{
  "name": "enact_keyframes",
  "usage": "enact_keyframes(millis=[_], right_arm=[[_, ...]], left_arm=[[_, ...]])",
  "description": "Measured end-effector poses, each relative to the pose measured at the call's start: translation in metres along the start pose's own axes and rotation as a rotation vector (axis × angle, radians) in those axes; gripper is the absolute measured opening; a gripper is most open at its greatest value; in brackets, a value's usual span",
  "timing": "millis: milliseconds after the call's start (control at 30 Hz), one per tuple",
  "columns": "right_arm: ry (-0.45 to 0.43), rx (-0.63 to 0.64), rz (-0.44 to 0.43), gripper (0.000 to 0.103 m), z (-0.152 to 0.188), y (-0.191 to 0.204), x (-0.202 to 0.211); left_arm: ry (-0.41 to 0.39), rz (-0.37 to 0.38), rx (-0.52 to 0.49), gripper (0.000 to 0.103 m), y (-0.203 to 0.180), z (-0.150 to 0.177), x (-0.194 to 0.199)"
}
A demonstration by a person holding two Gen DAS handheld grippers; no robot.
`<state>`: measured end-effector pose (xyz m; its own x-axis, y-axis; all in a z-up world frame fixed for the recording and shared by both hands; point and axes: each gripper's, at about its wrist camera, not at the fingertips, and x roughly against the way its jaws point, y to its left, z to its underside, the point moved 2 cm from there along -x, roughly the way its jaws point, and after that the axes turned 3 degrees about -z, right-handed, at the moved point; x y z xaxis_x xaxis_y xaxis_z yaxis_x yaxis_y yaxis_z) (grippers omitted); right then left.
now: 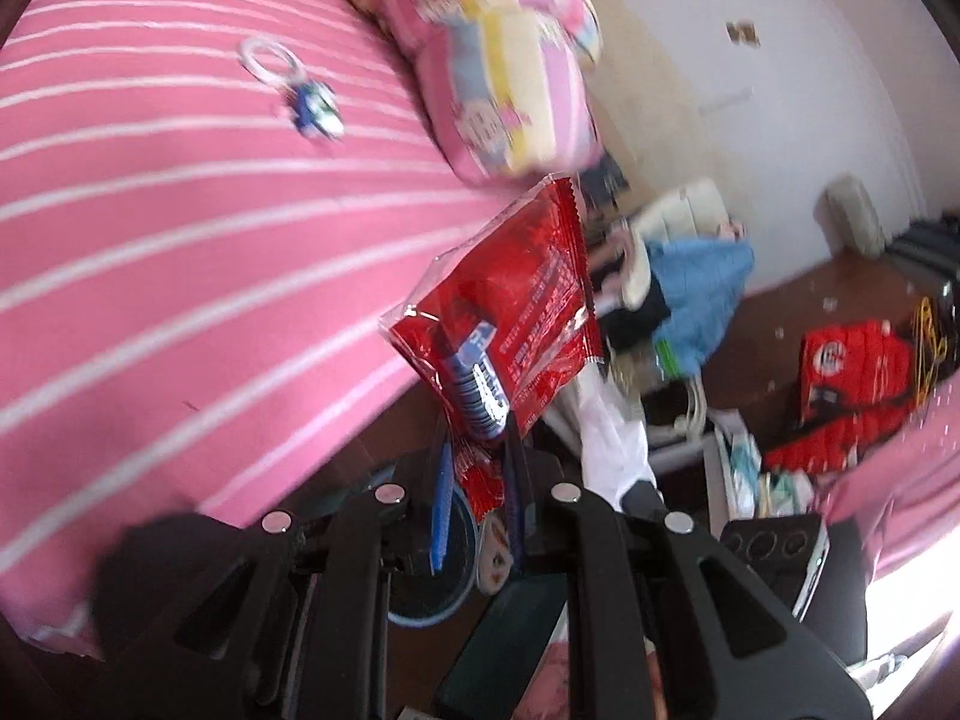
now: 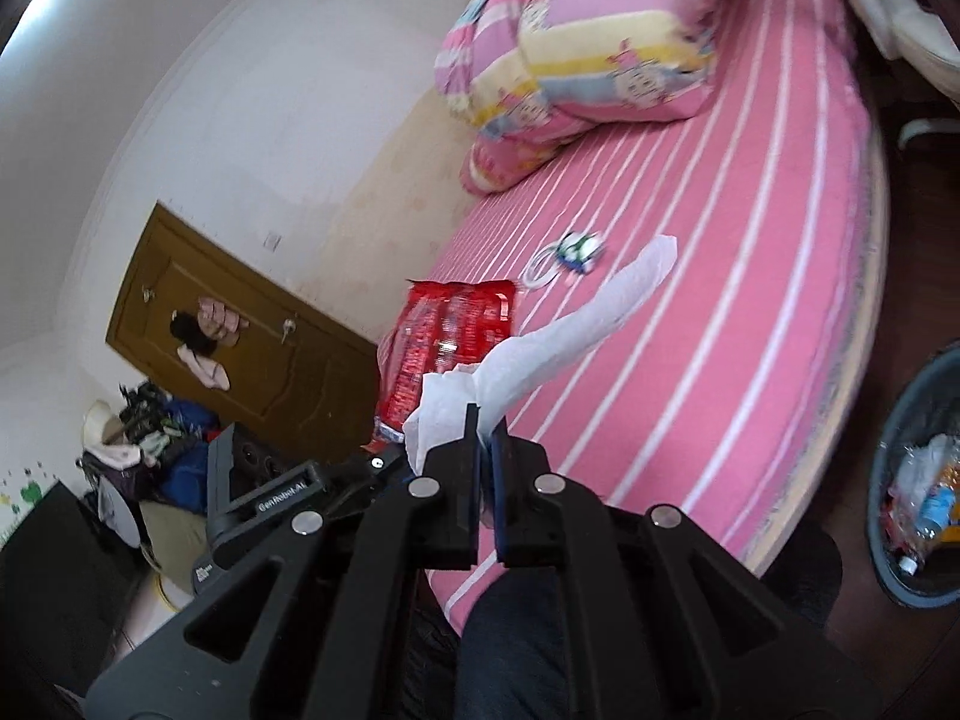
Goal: Collect trash
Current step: 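Carry the red wrapper and white tissue over the bin and release both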
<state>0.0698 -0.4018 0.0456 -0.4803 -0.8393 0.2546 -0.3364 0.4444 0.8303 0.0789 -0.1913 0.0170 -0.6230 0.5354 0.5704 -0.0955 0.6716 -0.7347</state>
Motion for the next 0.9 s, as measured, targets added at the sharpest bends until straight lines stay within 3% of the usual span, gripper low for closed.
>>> enact_keyframes(millis=[267, 500, 900], right_arm=[[-0.069, -0.08, 0.147, 0.005, 0.003, -0.056, 0.068], [-0.079, -0.231, 0.318, 0.005, 0.02, -0.135, 0.111], [-0.028, -0.392, 0.461, 0.005, 0.046, -0.241, 0.133]], left_arm=[[0.21, -0.024, -0.086, 0.014, -0.031, 0.044, -0.095], [0.383, -0.082, -0.172, 0.015, -0.042, 0.096, -0.172], [0.615, -0.21, -0.316, 0.015, -0.025, 0.152, -0.271]])
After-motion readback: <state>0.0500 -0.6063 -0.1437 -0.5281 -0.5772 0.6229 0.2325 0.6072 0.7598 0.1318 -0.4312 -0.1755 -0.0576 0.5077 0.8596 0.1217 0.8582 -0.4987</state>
